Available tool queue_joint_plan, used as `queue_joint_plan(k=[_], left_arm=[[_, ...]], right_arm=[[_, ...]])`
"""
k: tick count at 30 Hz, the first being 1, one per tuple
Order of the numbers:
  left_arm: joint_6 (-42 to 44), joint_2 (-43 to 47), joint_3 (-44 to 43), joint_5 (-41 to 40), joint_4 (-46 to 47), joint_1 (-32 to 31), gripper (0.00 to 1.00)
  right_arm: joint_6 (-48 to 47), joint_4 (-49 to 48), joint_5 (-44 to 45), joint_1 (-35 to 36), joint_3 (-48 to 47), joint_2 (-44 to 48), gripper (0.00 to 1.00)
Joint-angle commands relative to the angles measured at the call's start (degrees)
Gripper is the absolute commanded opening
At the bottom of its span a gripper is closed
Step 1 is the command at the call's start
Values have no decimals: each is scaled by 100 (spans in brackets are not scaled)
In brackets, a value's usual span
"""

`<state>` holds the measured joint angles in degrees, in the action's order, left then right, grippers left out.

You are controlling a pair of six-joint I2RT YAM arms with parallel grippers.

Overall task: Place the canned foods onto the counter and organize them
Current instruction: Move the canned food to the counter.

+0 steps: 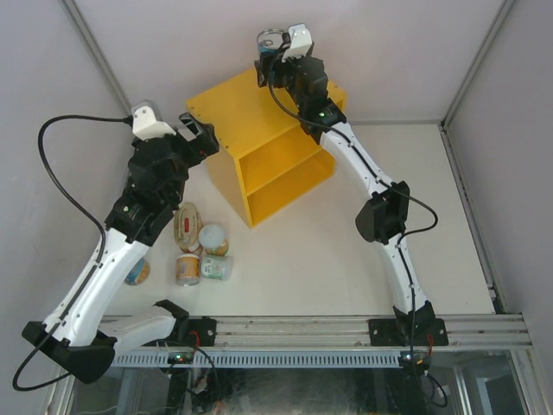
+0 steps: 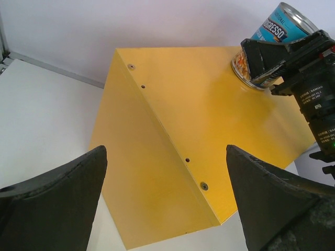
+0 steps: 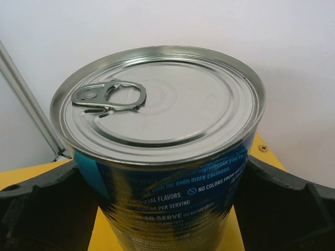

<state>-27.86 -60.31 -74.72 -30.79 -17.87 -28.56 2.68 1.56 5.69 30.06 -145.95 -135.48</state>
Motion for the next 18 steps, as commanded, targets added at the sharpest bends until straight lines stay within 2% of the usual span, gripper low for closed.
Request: queue_joint_plan(k=[1, 7, 12, 18], left_arm=[[61, 97, 97, 132, 334, 43, 98], [61, 134, 202, 118, 413, 217, 98], [66, 103, 216, 123, 459, 258, 98], [1, 95, 251, 128, 452, 280, 98]], right_arm=[[145, -216, 109, -154, -290, -243, 86], [142, -367, 83, -221, -380, -396, 89], [93, -543, 112, -229, -385, -469, 99], [113, -586, 118, -225, -310, -397, 100]])
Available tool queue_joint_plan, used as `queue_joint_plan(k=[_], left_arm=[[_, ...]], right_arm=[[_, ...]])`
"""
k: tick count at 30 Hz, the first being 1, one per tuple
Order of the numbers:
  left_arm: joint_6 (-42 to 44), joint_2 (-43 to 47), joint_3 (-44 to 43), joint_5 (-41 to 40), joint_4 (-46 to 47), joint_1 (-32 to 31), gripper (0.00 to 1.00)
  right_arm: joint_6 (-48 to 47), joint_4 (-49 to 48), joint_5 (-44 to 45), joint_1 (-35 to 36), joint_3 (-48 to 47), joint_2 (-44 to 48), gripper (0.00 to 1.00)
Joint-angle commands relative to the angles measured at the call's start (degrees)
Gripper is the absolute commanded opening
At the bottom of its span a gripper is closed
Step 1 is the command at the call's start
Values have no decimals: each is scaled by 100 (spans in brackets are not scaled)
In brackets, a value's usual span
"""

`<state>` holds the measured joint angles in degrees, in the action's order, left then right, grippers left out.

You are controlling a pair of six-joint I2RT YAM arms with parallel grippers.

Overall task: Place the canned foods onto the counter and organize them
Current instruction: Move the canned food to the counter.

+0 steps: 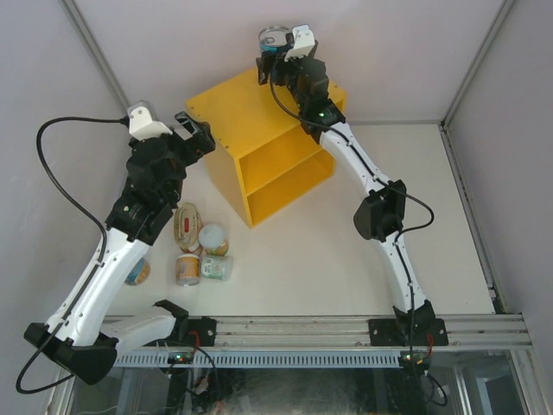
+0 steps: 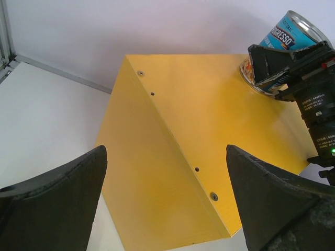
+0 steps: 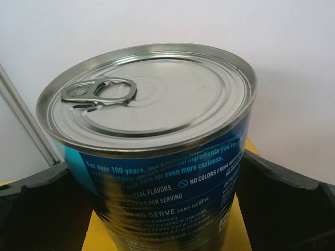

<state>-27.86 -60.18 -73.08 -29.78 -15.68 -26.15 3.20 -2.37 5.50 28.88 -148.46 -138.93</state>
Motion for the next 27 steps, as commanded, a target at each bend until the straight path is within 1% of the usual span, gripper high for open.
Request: queue_joint_plan(k=[1, 8, 27], left_arm=[[-12, 89, 91, 32, 232, 40, 98], [-60, 165, 79, 69, 174, 40, 98], [-331, 370, 45, 87, -127, 40, 99]], right_arm=[[71, -205, 133, -98, -14, -17, 100], [207, -170, 147, -92, 253, 283, 100], [49, 190, 251, 21, 663, 883, 100]])
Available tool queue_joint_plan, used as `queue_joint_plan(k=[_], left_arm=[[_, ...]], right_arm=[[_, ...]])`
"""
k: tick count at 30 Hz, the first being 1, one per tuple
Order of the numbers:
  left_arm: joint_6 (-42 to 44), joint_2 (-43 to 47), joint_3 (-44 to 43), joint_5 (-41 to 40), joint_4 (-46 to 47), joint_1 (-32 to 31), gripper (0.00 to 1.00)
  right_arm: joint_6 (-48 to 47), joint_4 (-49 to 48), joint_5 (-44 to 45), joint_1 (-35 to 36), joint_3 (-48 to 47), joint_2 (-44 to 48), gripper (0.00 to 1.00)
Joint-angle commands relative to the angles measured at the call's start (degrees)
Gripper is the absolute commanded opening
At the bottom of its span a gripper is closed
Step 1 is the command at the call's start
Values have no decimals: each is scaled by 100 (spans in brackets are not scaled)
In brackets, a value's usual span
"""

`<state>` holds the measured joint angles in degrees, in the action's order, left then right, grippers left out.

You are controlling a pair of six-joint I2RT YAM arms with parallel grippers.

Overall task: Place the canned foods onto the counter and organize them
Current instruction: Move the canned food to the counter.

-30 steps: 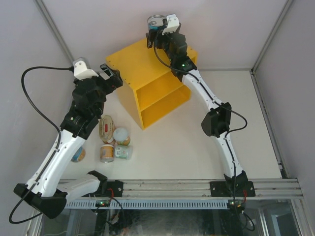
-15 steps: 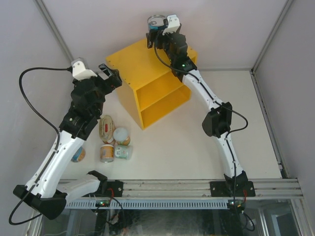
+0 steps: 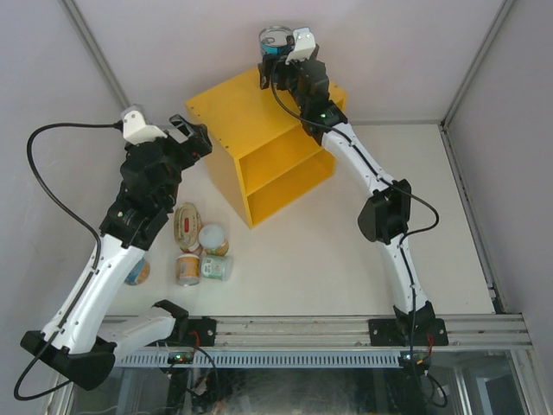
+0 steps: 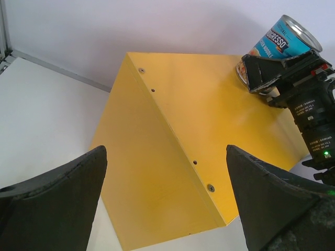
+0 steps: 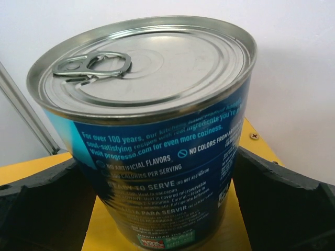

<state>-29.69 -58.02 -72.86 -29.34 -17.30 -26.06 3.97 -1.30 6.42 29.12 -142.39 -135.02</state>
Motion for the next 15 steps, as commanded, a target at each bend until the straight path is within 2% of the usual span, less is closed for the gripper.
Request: queue_joint_plan(k=[1, 15], left_arm=[[-155, 157, 20, 38, 31, 27, 99], [-370, 287, 142, -1, -41, 31, 99]], right_arm=[[-34, 93, 163, -3, 80, 516, 100], [-98, -82, 159, 53, 896, 1105, 100]])
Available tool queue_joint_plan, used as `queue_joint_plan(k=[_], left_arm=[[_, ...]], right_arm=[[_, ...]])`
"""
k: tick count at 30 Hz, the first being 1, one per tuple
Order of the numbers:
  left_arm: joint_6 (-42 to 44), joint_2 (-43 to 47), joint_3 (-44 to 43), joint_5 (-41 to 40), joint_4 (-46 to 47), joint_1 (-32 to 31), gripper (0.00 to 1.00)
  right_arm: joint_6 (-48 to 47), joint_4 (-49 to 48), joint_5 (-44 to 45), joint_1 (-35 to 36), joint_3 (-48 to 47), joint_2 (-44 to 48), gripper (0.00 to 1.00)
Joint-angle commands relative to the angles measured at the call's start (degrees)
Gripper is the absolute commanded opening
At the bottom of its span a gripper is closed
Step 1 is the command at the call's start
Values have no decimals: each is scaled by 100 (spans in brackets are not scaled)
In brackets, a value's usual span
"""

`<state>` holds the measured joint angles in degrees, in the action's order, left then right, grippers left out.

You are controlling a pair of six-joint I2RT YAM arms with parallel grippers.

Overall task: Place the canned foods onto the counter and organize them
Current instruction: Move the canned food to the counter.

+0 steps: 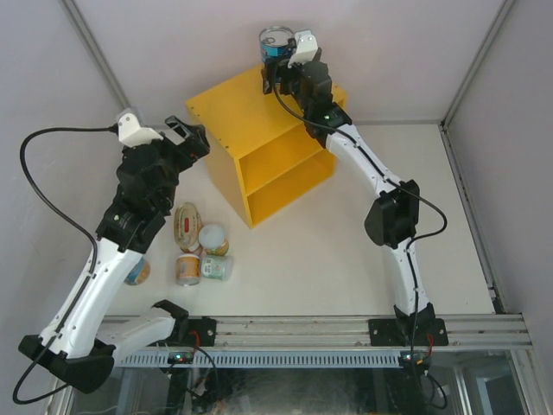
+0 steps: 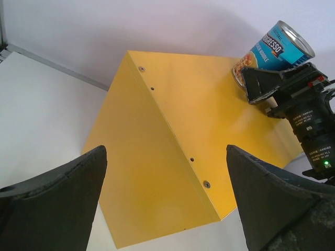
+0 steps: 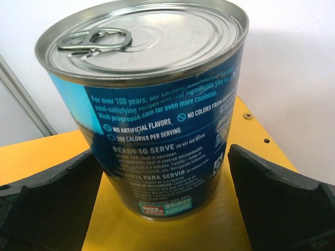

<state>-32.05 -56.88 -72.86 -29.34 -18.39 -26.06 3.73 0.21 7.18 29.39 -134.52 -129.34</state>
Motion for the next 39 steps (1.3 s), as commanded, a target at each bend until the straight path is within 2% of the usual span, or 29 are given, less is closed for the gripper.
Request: queue_joint_plan(k=[1, 13, 39], left_arm=[[-141, 175, 141, -5, 59, 31, 99], [-290, 311, 315, -1, 38, 31, 99], [-411, 369, 488, -53, 42, 31, 98]], right_arm=[[-78, -246, 86, 38, 200, 579, 100], [-144, -342, 195, 80, 611, 860, 100], [-136, -18, 217, -46, -125, 339, 100]])
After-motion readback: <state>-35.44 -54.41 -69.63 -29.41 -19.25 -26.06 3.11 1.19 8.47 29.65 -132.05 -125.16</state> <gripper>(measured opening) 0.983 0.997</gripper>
